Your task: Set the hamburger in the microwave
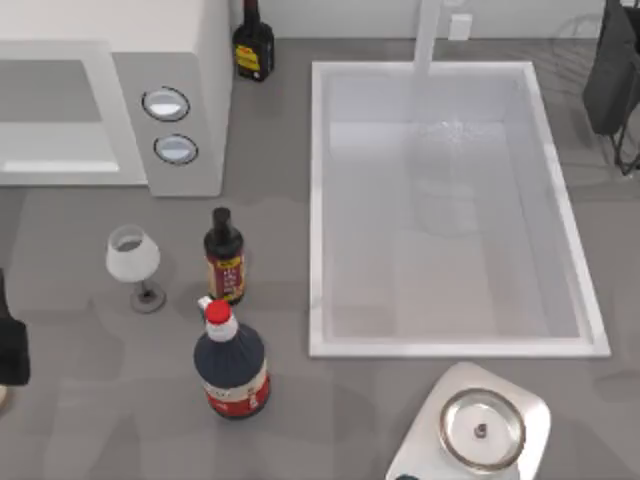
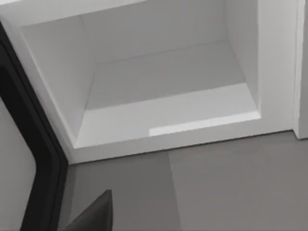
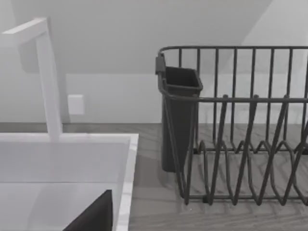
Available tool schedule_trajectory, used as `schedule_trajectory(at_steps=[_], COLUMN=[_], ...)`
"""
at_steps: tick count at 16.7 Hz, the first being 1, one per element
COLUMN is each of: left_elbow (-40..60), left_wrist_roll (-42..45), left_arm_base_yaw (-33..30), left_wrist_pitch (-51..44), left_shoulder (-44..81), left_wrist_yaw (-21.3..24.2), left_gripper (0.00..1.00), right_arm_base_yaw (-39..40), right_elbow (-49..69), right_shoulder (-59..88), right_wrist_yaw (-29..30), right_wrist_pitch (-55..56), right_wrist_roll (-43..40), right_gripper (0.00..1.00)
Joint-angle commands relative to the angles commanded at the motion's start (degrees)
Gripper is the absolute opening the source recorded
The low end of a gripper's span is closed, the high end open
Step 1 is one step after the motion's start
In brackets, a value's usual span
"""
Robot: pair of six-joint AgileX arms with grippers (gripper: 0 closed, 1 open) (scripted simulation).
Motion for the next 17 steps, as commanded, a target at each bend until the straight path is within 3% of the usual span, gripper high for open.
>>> schedule_trajectory(at_steps=[11, 17], left_elbow=[32.29, 43.13], left_wrist_roll=[44.73, 59.65], left_arm_base_yaw=[6.26, 8.53], left_wrist_pitch=[-33.14, -44.18], left_shoulder=[55.96, 74.28], left_wrist_yaw=[-0.02, -0.17], left_gripper=[1.00, 1.00], right_arm_base_yaw=[0.00, 0.00], right_elbow=[0.00, 0.00], right_shoulder=[0.00, 0.00], right_wrist_yaw=[0.00, 0.00], right_wrist_pitch=[0.00, 0.00], right_wrist_roll=[0.00, 0.00], right_gripper=[1.00, 1.00])
